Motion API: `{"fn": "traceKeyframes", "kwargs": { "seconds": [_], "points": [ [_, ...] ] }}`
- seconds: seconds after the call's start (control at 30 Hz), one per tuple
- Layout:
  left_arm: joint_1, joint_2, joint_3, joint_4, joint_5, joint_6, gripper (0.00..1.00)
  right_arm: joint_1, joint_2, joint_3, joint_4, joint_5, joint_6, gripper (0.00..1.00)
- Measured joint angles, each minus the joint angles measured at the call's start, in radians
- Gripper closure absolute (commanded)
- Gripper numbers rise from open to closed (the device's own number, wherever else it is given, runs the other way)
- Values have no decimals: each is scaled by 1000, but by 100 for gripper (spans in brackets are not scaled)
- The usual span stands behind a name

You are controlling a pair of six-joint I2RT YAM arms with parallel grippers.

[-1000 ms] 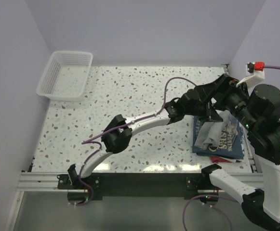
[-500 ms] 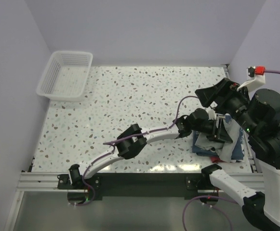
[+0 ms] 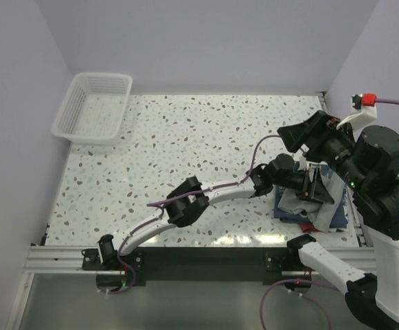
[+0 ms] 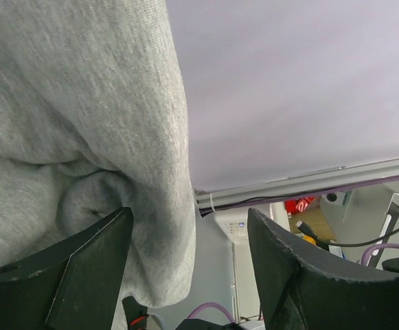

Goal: Fold and stack the tank tops
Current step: Neatly place the folded tank top to the corner

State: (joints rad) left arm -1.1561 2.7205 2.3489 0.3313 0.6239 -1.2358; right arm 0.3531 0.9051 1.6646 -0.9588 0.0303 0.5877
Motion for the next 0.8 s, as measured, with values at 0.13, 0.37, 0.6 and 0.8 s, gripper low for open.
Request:
{"fn": "traceKeyframes", "kwargs": {
  "seconds": [0.13, 0.37, 0.6, 0.8],
  "points": [
    [-2, 0, 0, 4, 7, -1, 31, 0, 6, 1, 0, 1, 0, 18],
    [-15, 11, 31, 26, 20, -20, 38, 0, 18, -1, 0, 4, 1, 18],
    [-64, 40, 84, 76, 26, -20, 36, 0, -2, -52, 1, 5, 4, 18],
    [-103, 98, 107, 101, 27, -21, 35, 0, -3, -66, 1, 5, 4, 18]
  ]
}}
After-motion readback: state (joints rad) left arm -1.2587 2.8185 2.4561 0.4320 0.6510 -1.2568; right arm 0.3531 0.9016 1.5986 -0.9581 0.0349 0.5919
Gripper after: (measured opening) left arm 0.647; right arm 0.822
